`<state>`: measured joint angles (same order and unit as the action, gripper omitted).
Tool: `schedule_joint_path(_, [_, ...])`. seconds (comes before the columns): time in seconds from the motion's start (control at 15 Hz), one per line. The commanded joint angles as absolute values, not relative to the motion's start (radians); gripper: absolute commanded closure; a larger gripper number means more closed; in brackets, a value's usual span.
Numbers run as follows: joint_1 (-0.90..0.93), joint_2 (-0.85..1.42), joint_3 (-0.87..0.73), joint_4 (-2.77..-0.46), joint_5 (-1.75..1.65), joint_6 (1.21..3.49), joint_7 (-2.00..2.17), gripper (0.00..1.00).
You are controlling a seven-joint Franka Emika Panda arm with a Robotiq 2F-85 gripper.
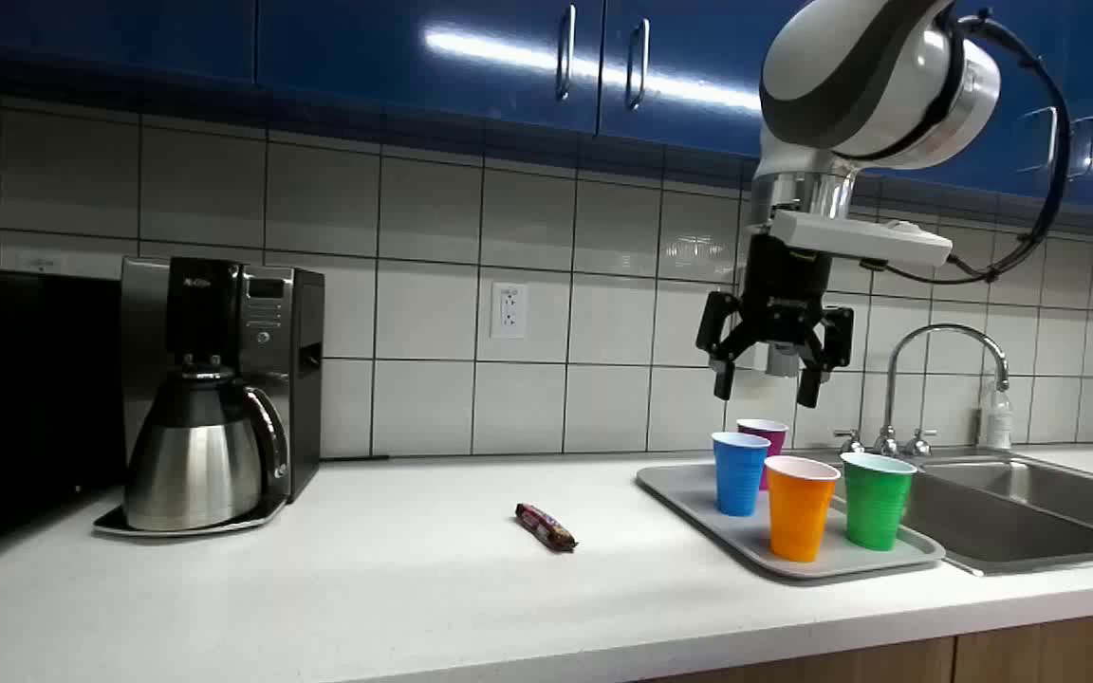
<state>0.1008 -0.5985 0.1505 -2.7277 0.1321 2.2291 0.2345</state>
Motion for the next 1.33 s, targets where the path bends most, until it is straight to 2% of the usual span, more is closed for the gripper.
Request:
schedule_joint_path(0.0, [0.101, -0.597, 0.15, -2.726, 0.131, 2.226, 0.235, 0.0])
schedule_joint_path(0.8, [0.101, -0.597, 0.149, -2.726, 0.131, 2.226, 0.235, 0.0])
schedule_joint_path(1.27, [0.064, -0.594, 0.178, -2.752, 0.076, 2.355, 0.289, 0.0])
